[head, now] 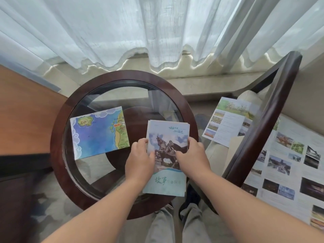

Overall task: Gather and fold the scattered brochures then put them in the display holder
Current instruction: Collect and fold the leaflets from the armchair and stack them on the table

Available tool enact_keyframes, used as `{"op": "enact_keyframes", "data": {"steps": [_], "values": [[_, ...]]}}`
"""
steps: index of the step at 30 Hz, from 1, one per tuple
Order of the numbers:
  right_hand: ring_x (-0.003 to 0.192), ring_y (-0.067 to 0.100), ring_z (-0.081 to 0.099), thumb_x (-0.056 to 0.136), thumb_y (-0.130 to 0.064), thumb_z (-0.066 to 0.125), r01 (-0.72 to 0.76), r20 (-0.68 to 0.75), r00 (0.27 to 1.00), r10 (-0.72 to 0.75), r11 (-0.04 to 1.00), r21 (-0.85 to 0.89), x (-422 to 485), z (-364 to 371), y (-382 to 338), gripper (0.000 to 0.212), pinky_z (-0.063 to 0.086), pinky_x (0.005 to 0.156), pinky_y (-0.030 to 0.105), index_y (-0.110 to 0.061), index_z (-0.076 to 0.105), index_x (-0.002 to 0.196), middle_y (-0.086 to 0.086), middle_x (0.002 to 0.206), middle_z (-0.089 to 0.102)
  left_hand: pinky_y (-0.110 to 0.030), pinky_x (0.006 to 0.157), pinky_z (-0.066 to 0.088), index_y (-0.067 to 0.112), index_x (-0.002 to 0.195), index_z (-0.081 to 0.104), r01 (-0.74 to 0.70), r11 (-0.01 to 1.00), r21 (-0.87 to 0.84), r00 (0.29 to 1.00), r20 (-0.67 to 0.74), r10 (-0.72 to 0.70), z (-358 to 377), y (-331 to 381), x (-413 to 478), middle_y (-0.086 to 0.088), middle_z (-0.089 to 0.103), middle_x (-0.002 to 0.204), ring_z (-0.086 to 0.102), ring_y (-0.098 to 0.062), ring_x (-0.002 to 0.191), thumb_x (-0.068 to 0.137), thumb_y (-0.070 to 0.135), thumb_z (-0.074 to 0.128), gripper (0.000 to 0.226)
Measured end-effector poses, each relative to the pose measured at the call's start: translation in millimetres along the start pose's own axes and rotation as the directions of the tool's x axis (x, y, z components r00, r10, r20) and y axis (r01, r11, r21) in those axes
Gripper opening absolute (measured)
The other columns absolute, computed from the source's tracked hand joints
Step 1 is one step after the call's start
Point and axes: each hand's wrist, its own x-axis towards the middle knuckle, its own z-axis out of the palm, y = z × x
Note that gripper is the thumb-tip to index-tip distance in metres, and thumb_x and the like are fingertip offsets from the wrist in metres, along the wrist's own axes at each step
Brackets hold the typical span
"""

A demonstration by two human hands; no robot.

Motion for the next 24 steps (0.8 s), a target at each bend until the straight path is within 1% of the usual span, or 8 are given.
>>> {"op": "enact_keyframes", "data": {"steps": [5, 8, 9, 11, 13, 16, 18, 24], "values": [[0.097, 0.02, 0.053, 0.084, -0.023, 0.062, 0.062, 0.01, 0.998, -0.061, 0.995, -0.079, 9, -5, 2, 0.049, 0.049, 0.081, 0.036, -0.027, 0.043, 0.129, 0.002, 0.121, 0.045, -0.042, 0.071, 0.054, 0.026, 0.12, 0.049, -0.006, 1.0, 0.011, 1.0, -0.004, 0.006, 1, 0, 5, 0.003, 0.049, 0.101, 0.057, -0.018, 0.083, 0.095, 0.031, 0.053, 0.027], [0.117, 0.023, 0.047, 0.082, -0.027, 0.071, 0.212, 0.012, 0.976, -0.217, 0.936, -0.28, 17, -12, 0, 0.078, 0.046, 0.092, 0.036, -0.024, 0.026, 0.146, 0.003, 0.135, 0.036, -0.043, 0.075, 0.053, 0.024, 0.125, 0.047, -0.018, 1.0, 0.024, 1.0, -0.02, 0.019, 2, 0, 6, 0.001, 0.048, 0.104, 0.055, -0.019, 0.088, 0.093, 0.031, 0.055, 0.034], [0.124, 0.024, 0.041, 0.081, -0.03, 0.073, 0.269, 0.035, 0.96, -0.276, 0.89, -0.367, 22, -15, 0, 0.088, 0.043, 0.097, 0.037, -0.022, 0.018, 0.15, 0.002, 0.143, 0.03, -0.043, 0.079, 0.051, 0.022, 0.127, 0.047, -0.062, 0.997, 0.053, 0.997, -0.051, 0.065, 2, -1, 5, 0.0, 0.048, 0.106, 0.053, -0.02, 0.092, 0.091, 0.029, 0.057, 0.039], [0.133, 0.026, 0.03, 0.08, -0.035, 0.076, 0.361, 0.103, 0.927, -0.36, 0.787, -0.5, 33, -19, -3, 0.101, 0.037, 0.106, 0.04, -0.02, 0.009, 0.154, -0.001, 0.155, 0.017, -0.04, 0.088, 0.046, 0.017, 0.132, 0.047, -0.231, 0.961, 0.152, 0.963, -0.105, 0.248, 5, -1, 1, -0.005, 0.049, 0.114, 0.048, -0.024, 0.103, 0.086, 0.025, 0.062, 0.049], [0.135, 0.028, 0.029, 0.08, -0.037, 0.076, 0.42, 0.167, 0.9, -0.402, 0.696, -0.583, 44, -21, -7, 0.102, 0.035, 0.108, 0.041, -0.02, 0.008, 0.154, -0.002, 0.158, 0.015, -0.042, 0.103, 0.038, 0.016, 0.138, 0.043, -0.396, 0.887, 0.239, 0.906, -0.059, 0.42, 13, 2, -4, -0.008, 0.046, 0.131, 0.042, -0.027, 0.123, 0.083, 0.03, 0.064, 0.06], [0.13, 0.027, 0.032, 0.079, -0.038, 0.075, 0.469, 0.211, 0.869, -0.448, 0.606, -0.643, 55, -19, -9, 0.097, 0.038, 0.106, 0.04, -0.017, 0.016, 0.153, -0.001, 0.151, 0.029, -0.044, 0.121, 0.008, 0.02, 0.152, 0.025, -0.475, 0.802, 0.362, 0.878, 0.138, 0.457, 29, 0, -5, -0.011, 0.019, 0.159, 0.008, -0.027, 0.148, 0.088, 0.049, 0.054, 0.076], [0.127, 0.027, 0.035, 0.078, -0.039, 0.076, 0.471, 0.206, 0.862, -0.462, 0.585, -0.66, 57, -17, -7, 0.096, 0.04, 0.104, 0.039, -0.017, 0.019, 0.153, -0.001, 0.146, 0.034, -0.044, 0.121, -0.004, 0.022, 0.155, 0.012, -0.469, 0.763, 0.445, 0.882, 0.194, 0.429, 36, -7, -5, -0.01, 0.003, 0.163, -0.008, -0.025, 0.15, 0.09, 0.058, 0.044, 0.081], [0.122, 0.027, 0.037, 0.075, -0.045, 0.077, 0.484, 0.2, 0.841, -0.502, 0.534, -0.693, 63, -18, -2, 0.096, 0.041, 0.1, 0.038, -0.021, 0.024, 0.151, -0.002, 0.143, 0.037, -0.049, 0.12, -0.009, 0.015, 0.155, 0.008, -0.464, 0.71, 0.529, 0.882, 0.208, 0.422, 46, 5, 2, -0.016, -0.002, 0.163, -0.013, -0.028, 0.149, 0.085, 0.07, 0.025, 0.091]]}}
